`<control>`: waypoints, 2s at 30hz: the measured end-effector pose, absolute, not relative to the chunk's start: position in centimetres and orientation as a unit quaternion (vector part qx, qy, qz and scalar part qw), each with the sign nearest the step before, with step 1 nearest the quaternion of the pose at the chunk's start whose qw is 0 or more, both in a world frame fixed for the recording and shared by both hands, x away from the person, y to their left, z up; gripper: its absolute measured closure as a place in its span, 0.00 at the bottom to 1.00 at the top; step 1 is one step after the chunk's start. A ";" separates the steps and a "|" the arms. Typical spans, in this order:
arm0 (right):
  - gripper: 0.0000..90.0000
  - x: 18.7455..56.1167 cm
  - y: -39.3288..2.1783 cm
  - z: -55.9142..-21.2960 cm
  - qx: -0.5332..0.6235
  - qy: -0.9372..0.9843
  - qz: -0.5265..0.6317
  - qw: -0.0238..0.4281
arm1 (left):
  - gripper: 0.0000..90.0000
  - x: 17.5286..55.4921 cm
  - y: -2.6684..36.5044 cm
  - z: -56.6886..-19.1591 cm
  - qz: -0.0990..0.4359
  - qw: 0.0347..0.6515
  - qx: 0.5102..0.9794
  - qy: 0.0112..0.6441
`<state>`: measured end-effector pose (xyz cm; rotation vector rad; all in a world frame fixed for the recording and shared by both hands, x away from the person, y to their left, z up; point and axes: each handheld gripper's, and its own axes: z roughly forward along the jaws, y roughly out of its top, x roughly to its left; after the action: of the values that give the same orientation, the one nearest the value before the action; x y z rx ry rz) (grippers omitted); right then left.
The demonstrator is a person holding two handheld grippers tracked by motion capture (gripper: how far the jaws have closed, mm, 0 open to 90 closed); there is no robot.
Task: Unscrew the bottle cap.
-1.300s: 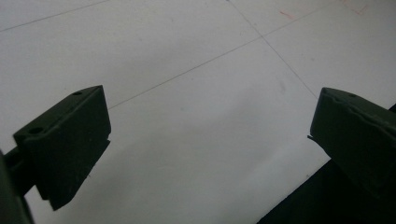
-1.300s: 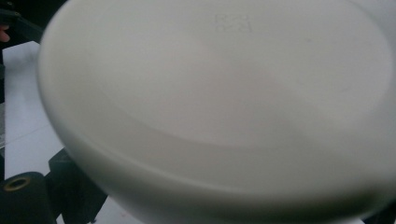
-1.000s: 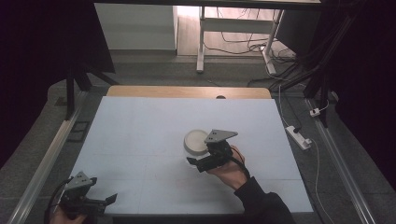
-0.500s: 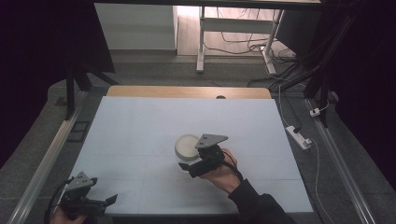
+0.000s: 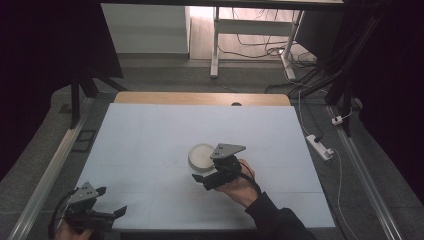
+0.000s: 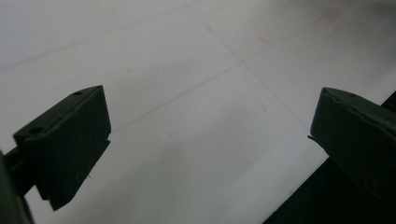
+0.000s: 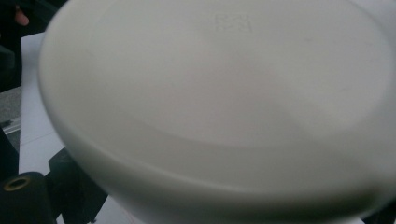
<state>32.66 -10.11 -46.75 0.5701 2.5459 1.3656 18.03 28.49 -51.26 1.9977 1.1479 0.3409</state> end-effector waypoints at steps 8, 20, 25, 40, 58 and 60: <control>0.08 32.6 -10.1 -46.8 0.188 0.861 0.463 0.092 | 0.01 19.6 26.9 -50.1 0.150 0.438 0.800 0.383; 0.08 32.5 -10.6 -46.7 0.183 0.859 0.468 0.092 | 0.00 23.0 23.1 -47.9 0.140 0.456 0.820 0.317; 0.08 32.4 -10.6 -46.7 0.177 0.859 0.472 0.088 | 0.00 25.0 21.8 -46.7 0.128 0.463 0.821 0.309; 0.08 32.3 -10.7 -46.9 0.160 0.865 0.470 0.078 | 0.00 29.9 17.4 -44.0 0.083 0.475 0.846 0.226; 0.08 32.3 -10.2 -47.1 0.144 0.871 0.465 0.067 | 0.00 33.2 11.6 -43.5 0.015 0.470 0.873 0.126; 0.08 32.3 -10.2 -47.1 0.142 0.870 0.467 0.063 | 0.00 33.3 11.2 -43.5 0.010 0.471 0.874 0.121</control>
<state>32.34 -10.17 -47.08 0.4304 2.6289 1.4115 33.29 11.23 -43.52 2.1408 0.2960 0.0247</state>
